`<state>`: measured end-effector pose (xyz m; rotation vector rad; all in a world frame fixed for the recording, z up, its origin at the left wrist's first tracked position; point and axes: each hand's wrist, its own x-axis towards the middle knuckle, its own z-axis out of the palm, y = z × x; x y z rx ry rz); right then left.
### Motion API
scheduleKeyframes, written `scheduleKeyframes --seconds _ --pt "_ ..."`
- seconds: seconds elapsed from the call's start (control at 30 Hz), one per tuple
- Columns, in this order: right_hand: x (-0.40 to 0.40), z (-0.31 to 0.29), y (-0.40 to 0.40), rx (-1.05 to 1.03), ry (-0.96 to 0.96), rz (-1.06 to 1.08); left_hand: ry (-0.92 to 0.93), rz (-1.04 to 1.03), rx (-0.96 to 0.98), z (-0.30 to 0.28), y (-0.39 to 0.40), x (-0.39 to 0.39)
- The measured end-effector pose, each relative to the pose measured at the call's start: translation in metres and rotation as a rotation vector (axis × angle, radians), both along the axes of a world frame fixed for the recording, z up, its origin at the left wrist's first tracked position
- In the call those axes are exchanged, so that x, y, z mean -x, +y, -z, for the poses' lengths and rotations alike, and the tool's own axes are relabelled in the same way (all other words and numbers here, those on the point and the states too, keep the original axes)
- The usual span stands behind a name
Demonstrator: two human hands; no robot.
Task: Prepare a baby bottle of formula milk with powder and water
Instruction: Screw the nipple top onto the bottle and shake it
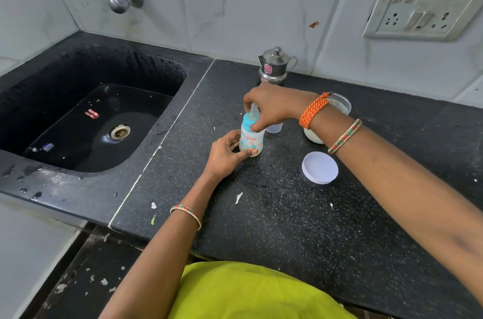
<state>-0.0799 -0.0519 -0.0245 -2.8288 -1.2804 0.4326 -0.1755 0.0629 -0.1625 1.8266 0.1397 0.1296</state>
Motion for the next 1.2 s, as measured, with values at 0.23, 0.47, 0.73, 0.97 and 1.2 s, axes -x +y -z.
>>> scheduleKeyframes --seconds 0.23,0.47,0.73,0.97,1.2 --pt "0.007 0.000 0.011 0.098 -0.081 -0.026 0.001 0.023 0.007 0.000 0.001 -0.001" --pt "-0.001 -0.011 -0.001 0.009 0.015 -0.148 0.028 0.027 0.009 0.000 0.001 -0.001" --pt "0.001 0.001 0.003 -0.018 -0.001 -0.115 0.018 0.013 0.001 -0.001 0.000 0.000" --pt "0.009 -0.003 0.000 0.051 -0.149 0.014 0.019 0.012 -0.004 0.001 0.001 -0.001" --pt "0.010 -0.017 -0.002 0.106 -0.106 -0.050 0.029 0.006 -0.003 0.004 0.002 -0.002"
